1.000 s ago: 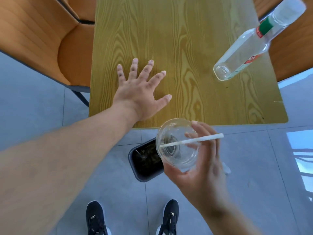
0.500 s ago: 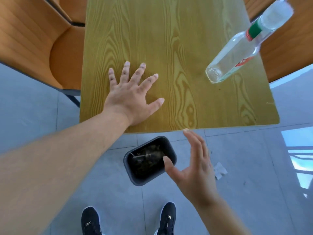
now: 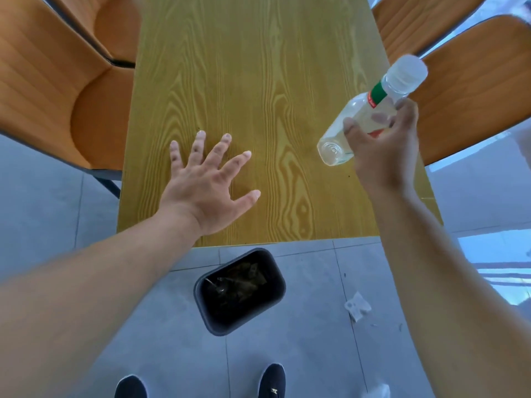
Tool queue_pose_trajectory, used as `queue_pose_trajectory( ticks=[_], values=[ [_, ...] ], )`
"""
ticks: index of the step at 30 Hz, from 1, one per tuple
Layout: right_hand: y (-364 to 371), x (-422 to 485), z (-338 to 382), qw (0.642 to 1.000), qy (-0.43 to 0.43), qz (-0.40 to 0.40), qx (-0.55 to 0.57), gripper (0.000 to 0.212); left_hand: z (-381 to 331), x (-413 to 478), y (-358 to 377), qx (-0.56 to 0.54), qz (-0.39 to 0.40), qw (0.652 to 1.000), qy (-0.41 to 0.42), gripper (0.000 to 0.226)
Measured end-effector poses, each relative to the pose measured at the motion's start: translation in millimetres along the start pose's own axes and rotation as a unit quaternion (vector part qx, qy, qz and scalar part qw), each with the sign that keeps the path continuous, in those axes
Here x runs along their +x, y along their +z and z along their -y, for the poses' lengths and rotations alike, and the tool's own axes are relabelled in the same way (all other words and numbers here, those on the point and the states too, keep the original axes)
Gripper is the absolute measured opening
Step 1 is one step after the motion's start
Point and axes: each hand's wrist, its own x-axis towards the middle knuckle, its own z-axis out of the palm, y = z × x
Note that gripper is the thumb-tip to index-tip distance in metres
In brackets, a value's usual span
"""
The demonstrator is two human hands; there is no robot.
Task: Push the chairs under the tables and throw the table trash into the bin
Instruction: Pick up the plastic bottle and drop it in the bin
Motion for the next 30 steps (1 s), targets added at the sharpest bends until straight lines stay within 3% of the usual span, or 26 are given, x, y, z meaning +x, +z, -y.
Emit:
queue_pose_trajectory(
  ticks=[6, 12, 18, 24, 30],
  values=[
    [-1, -89, 0, 0.993, -0.08, 0.07, 0.055, 0.054, -1, 2, 2, -0.012, 0.0, 1.0, 0.002, 0.083],
    [-18, -195, -2, 0.982, -0.112, 0.137, 0.073, 0.062, -2, 3, 2, -0.01, -0.006, 1.0, -0.001, 0.084],
    [-22, -230, -1, 0.963, -0.192, 0.171, 0.077, 0.075, -1, 3, 0, -0.006, -0.002, 1.0, 0.001, 0.085],
    [-15, -246, -16, 0.953, -0.202, 0.225, 0.007, 0.07, -1, 3, 1, -0.005, -0.002, 1.0, -0.001, 0.085],
    [-10, -256, -40, 0.944, -0.157, 0.287, -0.032, 0.086, -2, 3, 0, -0.004, 0.001, 1.0, 0.001, 0.085]
  ],
)
